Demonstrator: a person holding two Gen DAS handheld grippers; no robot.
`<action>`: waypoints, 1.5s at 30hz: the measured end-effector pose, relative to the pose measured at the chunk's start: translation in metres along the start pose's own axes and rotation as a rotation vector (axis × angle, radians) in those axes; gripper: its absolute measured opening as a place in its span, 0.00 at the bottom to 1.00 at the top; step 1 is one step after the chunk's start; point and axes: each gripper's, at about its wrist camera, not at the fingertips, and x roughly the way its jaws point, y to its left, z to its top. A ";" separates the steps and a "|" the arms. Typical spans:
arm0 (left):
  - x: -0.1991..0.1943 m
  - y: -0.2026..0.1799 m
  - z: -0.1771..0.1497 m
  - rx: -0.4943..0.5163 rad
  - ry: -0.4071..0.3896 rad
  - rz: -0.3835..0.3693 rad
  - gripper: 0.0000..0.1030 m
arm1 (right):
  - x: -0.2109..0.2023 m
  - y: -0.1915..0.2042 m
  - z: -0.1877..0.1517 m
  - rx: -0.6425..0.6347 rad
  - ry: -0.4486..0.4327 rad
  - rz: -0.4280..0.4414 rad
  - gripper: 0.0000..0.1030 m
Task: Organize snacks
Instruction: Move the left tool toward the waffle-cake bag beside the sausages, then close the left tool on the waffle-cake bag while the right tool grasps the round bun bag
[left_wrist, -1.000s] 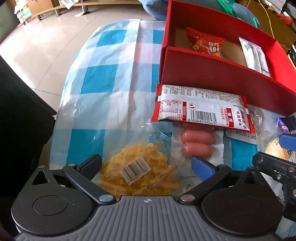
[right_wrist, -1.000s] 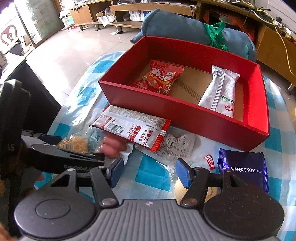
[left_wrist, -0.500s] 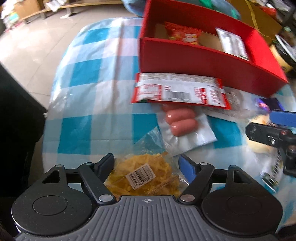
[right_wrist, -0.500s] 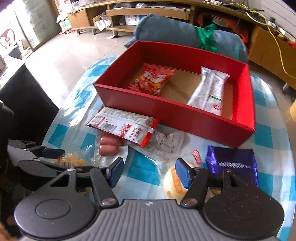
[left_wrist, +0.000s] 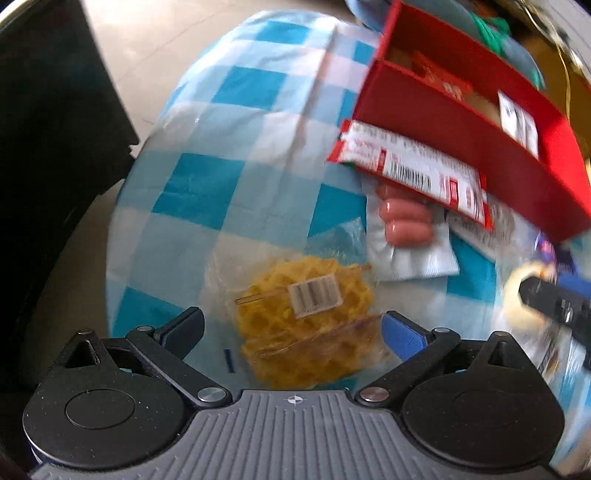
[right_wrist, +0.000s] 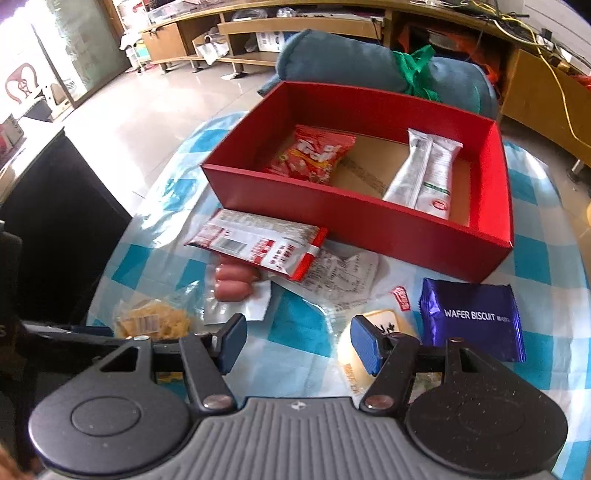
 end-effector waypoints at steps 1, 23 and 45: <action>0.001 -0.004 0.000 -0.009 -0.008 0.012 1.00 | -0.001 0.001 0.000 -0.001 -0.001 0.002 0.56; -0.003 -0.026 -0.020 0.093 -0.049 -0.024 0.76 | -0.019 -0.080 -0.045 0.243 0.055 -0.122 0.56; 0.012 -0.023 -0.018 0.071 -0.007 -0.013 0.96 | 0.061 -0.025 -0.008 -0.072 0.155 -0.139 0.65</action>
